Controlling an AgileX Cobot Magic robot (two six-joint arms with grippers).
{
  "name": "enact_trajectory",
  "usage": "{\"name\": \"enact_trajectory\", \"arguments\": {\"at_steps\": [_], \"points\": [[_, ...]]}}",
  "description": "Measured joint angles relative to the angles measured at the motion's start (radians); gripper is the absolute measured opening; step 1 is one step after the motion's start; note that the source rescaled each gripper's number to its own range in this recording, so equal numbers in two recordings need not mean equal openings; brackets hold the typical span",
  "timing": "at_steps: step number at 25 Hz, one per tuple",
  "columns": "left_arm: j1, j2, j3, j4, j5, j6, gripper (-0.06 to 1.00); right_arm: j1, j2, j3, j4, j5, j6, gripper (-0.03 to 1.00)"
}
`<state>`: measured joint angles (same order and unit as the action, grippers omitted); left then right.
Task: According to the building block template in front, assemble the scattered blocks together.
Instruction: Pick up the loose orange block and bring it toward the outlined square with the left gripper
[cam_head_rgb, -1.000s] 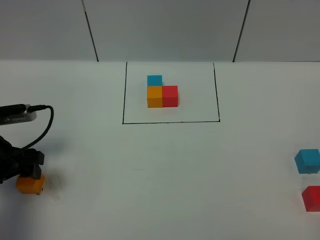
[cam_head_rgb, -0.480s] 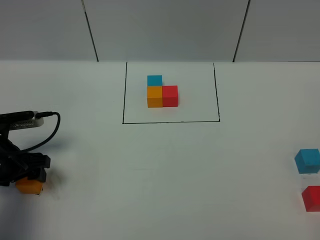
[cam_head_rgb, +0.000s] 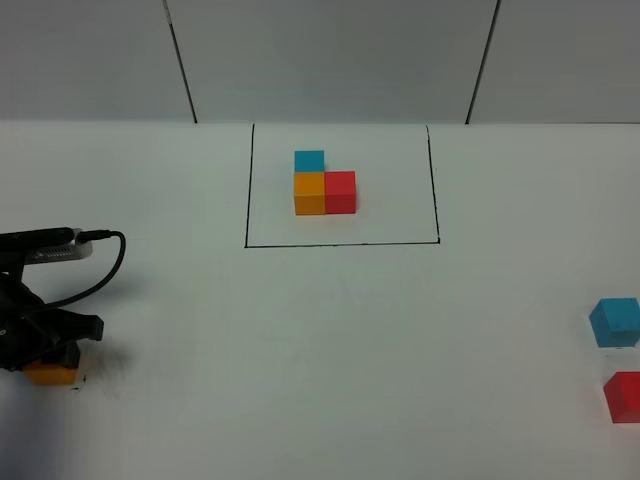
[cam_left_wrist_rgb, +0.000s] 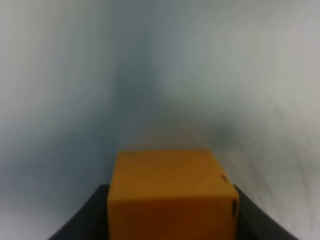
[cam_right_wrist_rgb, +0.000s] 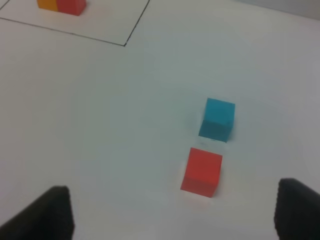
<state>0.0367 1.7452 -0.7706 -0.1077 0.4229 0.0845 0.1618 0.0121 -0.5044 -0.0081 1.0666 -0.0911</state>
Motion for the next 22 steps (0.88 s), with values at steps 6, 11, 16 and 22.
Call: {"name": "enact_trajectory", "arguments": {"at_steps": [6,11,16,22], "points": [[-0.101,-0.035,-0.156,0.004,0.087,0.178,0.01,0.0,0.0,0.0,0.0,0.0,0.0,0.67],[-0.319,-0.038,-0.353,0.004,0.295,0.476,0.01,0.0,0.0,0.0,0.0,0.0,0.0,0.67],[-0.523,0.022,-0.507,0.009,0.426,0.601,0.01,0.0,0.0,0.0,0.0,0.0,0.0,0.67],[-0.678,0.119,-0.578,0.08,0.428,0.688,0.01,0.0,0.0,0.0,0.0,0.0,-0.001,0.67]]}}
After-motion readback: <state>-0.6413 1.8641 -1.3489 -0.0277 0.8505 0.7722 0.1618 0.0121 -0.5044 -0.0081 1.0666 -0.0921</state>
